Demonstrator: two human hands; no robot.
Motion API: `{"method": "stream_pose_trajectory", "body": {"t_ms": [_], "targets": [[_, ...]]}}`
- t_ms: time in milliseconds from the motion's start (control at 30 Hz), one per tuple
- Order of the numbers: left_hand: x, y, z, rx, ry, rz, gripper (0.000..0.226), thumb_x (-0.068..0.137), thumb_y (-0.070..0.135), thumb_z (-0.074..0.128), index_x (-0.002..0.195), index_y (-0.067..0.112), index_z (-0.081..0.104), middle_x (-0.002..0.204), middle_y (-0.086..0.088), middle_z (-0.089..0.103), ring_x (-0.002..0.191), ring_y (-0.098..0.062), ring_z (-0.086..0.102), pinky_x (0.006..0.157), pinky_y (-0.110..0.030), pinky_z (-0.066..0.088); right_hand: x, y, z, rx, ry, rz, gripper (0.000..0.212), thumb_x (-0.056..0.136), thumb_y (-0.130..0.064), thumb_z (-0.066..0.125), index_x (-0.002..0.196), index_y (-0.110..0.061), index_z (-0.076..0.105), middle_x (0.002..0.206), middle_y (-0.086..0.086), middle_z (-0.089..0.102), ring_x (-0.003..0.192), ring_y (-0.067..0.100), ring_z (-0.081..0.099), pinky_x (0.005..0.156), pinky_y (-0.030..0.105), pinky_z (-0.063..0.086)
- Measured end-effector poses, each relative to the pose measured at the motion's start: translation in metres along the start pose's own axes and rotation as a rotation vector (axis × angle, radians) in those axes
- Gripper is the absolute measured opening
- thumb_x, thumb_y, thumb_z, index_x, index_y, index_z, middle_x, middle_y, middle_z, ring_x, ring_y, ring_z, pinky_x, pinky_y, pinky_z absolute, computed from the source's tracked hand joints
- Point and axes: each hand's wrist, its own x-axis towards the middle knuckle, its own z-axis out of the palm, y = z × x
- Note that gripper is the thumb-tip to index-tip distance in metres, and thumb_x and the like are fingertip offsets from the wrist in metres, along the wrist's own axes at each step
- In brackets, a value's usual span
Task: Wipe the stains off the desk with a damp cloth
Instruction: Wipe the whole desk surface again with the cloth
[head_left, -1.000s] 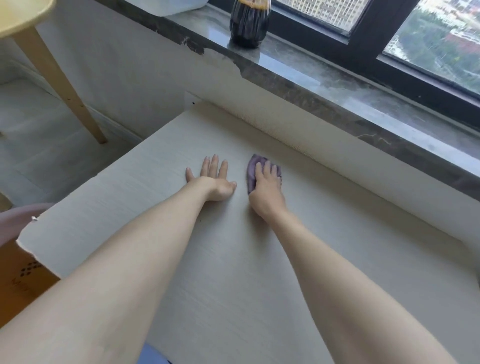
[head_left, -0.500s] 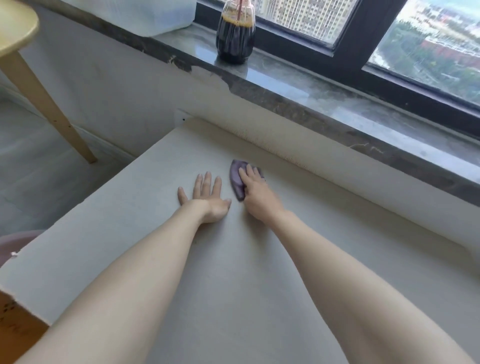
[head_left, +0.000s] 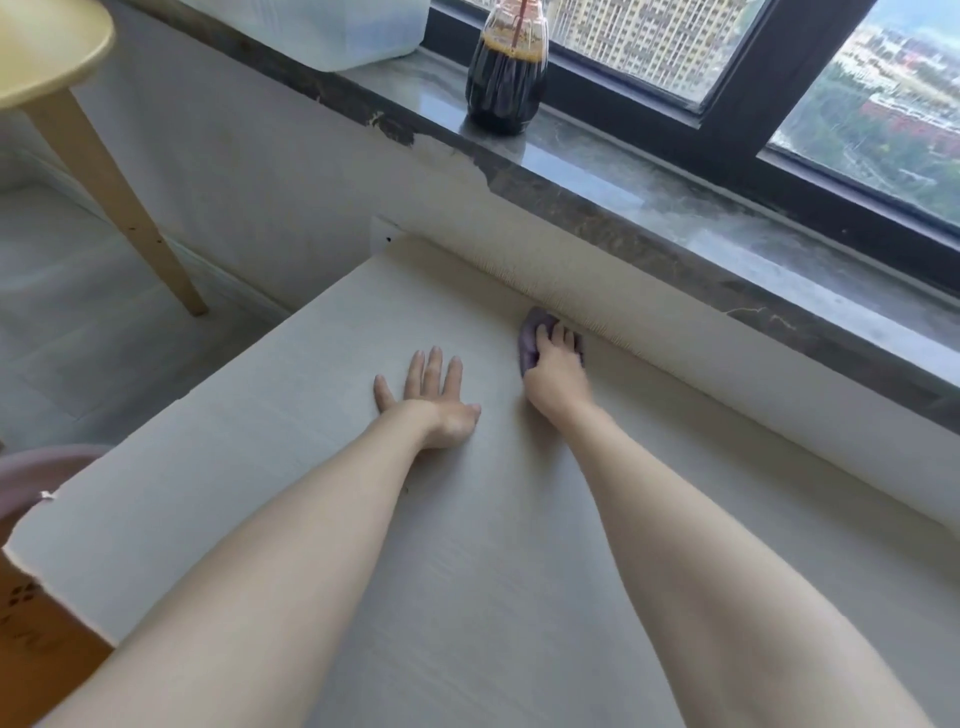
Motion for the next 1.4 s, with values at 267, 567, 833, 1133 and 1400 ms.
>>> {"method": "stream_pose_trajectory", "body": {"t_ms": [267,567,833,1133,1400], "targets": [[-0.003,0.0,-0.002,0.008,-0.018,0.008,0.061,0.099,0.048,0.014,0.15,0.025,-0.01,0.156,0.003,-0.021,0.144,-0.015,-0.019,0.11,-0.058,-0.012,0.004,0.01,-0.016,-0.021,-0.025,0.061,0.056,0.094,-0.013,0.039,0.148,-0.01,0.025,0.156,0.014,0.017,0.144,0.029,0.017,0.115,0.039,0.018],[-0.004,0.0,-0.004,0.031,-0.037,0.007,0.061,0.099,0.048,0.014,0.15,0.025,-0.008,0.157,0.003,-0.017,0.145,-0.015,-0.016,0.11,-0.057,-0.011,0.001,0.042,-0.023,-0.04,-0.03,0.125,0.057,0.095,-0.015,0.039,0.15,-0.011,0.02,0.155,0.011,0.017,0.143,0.03,0.019,0.11,0.041,0.027],[-0.004,0.0,-0.003,0.012,-0.021,0.009,0.062,0.099,0.048,0.015,0.149,0.025,-0.011,0.156,0.004,-0.023,0.143,-0.014,-0.021,0.11,-0.057,-0.012,-0.033,0.065,-0.022,0.082,-0.041,0.044,0.059,0.094,-0.005,0.039,0.15,-0.012,0.023,0.158,0.011,0.012,0.145,0.029,0.015,0.11,0.037,0.025],[-0.004,0.001,0.003,-0.045,0.06,0.008,0.061,0.099,0.045,0.018,0.149,0.026,-0.011,0.155,0.005,-0.024,0.142,-0.013,-0.024,0.11,-0.057,-0.014,-0.074,0.068,-0.02,0.051,-0.175,-0.154,0.057,0.099,-0.006,0.037,0.151,-0.012,0.015,0.159,0.011,0.002,0.147,0.023,0.003,0.114,0.023,0.004],[-0.003,-0.002,0.0,-0.025,0.016,-0.017,0.06,0.098,0.05,0.015,0.151,0.025,0.002,0.159,0.002,-0.006,0.146,-0.015,-0.006,0.112,-0.056,-0.009,-0.098,0.041,-0.01,0.036,-0.151,-0.057,0.067,0.093,-0.002,0.04,0.151,-0.009,0.009,0.158,0.014,-0.004,0.147,0.028,-0.004,0.116,0.036,0.005]]}}
